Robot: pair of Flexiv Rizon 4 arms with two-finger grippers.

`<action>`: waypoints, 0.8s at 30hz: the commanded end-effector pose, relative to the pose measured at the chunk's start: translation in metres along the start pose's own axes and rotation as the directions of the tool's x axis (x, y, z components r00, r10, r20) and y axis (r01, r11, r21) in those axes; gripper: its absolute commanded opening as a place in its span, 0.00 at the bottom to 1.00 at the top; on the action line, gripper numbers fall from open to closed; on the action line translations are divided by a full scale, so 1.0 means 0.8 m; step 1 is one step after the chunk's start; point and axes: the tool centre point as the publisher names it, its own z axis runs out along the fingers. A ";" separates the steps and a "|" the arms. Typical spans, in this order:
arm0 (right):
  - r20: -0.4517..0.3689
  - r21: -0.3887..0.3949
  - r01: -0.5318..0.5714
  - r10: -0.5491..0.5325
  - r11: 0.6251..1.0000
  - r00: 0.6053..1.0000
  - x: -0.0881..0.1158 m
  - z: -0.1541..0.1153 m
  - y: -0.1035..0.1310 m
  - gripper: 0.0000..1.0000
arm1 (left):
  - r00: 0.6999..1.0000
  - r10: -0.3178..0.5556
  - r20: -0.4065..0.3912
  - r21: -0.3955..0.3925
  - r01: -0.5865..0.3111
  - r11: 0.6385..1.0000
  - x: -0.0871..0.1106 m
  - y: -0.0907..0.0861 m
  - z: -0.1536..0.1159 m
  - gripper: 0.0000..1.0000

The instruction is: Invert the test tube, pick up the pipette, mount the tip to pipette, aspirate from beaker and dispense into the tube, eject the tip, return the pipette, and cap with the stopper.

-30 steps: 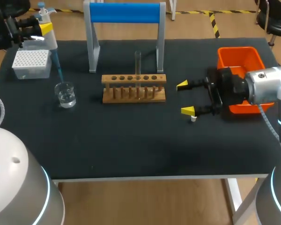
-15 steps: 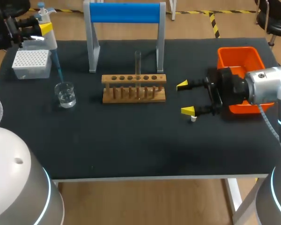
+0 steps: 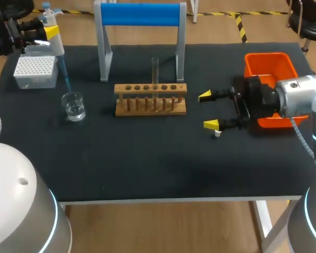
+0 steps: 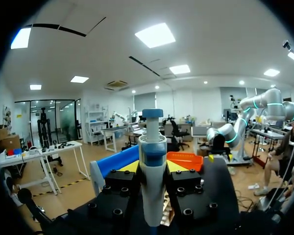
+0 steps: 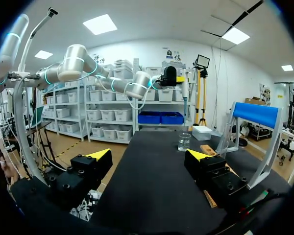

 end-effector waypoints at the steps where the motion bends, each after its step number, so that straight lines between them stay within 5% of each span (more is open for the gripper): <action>1: 0.013 0.024 -0.011 0.011 1.000 1.000 0.002 0.016 0.003 1.00 | 1.000 0.001 0.001 0.002 -0.001 1.000 0.001 0.000 0.000 0.00; 12: 0.091 0.133 -0.079 0.067 0.988 0.994 -0.003 0.134 0.015 1.00 | 1.000 0.001 0.001 0.002 -0.001 1.000 0.001 0.000 0.000 0.00; 24: 0.089 0.172 -0.068 0.053 0.983 0.995 -0.004 0.254 0.027 1.00 | 1.000 0.001 0.001 0.002 -0.001 1.000 0.001 0.000 0.000 0.00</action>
